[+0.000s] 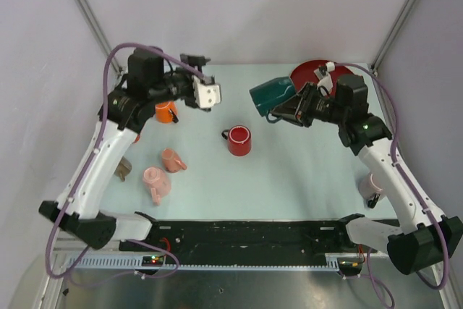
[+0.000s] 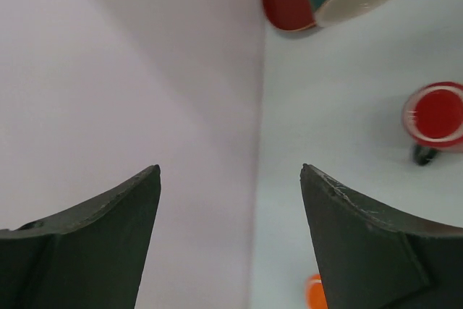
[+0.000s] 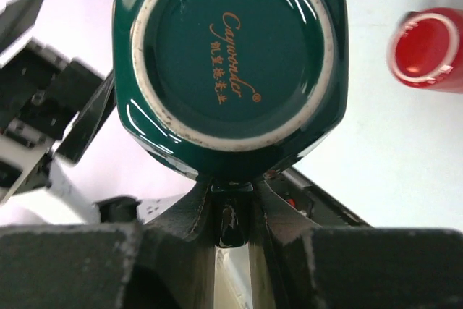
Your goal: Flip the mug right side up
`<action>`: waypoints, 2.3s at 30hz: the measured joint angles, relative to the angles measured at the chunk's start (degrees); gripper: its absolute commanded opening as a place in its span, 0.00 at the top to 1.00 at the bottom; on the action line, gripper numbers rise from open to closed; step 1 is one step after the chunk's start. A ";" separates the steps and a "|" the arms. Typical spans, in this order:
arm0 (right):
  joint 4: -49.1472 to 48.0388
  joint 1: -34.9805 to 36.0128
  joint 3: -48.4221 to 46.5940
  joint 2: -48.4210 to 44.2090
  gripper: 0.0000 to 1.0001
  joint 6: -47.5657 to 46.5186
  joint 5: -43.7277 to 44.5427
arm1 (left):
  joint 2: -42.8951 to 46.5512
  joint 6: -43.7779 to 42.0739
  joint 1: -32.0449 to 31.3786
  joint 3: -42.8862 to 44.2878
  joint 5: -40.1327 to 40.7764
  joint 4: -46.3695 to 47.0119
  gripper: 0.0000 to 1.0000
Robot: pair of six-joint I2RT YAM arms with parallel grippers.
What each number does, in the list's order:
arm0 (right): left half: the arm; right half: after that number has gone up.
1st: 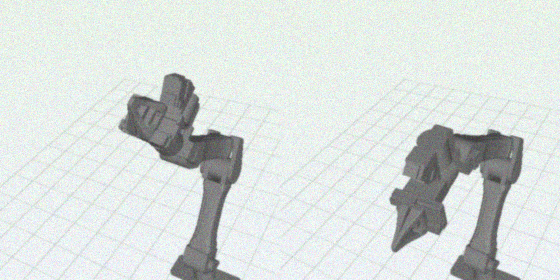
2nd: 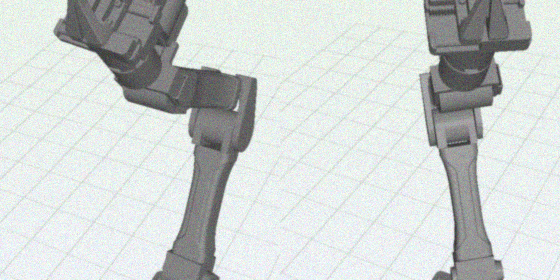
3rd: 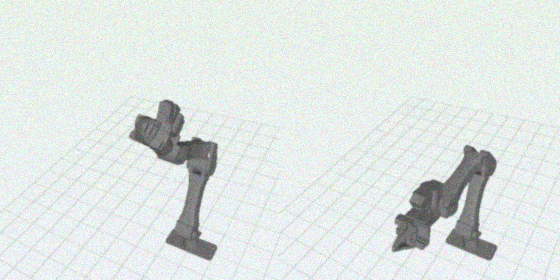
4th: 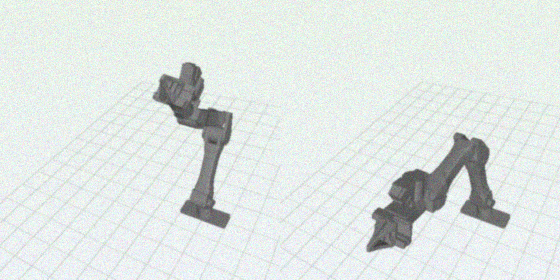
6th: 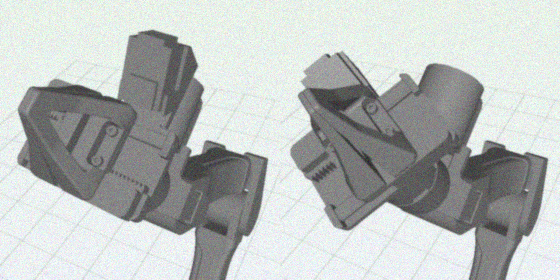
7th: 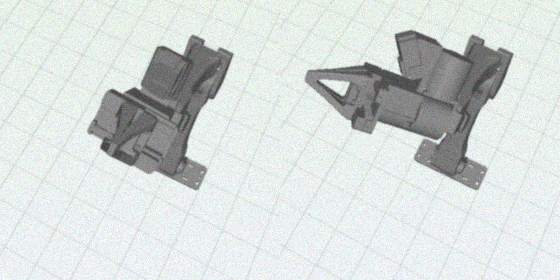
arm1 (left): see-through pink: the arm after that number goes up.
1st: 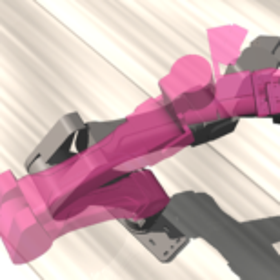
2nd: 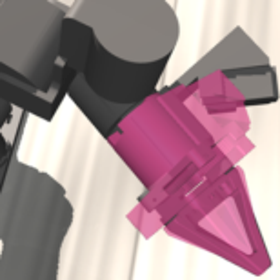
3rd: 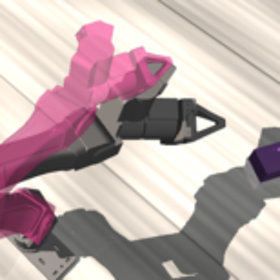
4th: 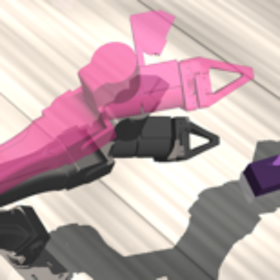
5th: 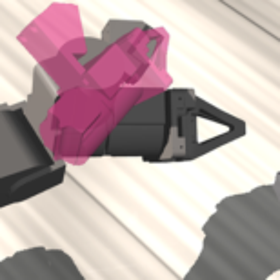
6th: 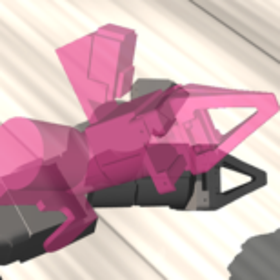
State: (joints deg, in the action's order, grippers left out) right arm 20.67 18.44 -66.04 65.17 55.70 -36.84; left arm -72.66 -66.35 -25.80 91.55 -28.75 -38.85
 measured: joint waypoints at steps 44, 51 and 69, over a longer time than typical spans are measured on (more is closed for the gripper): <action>-26.82 -12.87 -13.07 28.89 1.00 13.66 -23.37 | -27.74 18.29 -1.92 17.42 -9.77 22.69 0.23; -20.57 -8.83 -13.07 25.59 1.00 10.64 -19.93 | -28.72 24.22 -2.08 14.51 -15.72 29.97 0.29; -17.53 -6.93 -13.07 23.89 1.00 9.16 -16.57 | -21.00 15.23 1.77 2.05 -19.08 30.56 0.29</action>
State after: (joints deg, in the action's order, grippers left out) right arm 3.14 11.51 -79.11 89.06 64.86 -53.41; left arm -93.67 -51.11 -24.03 93.60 -47.83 -8.29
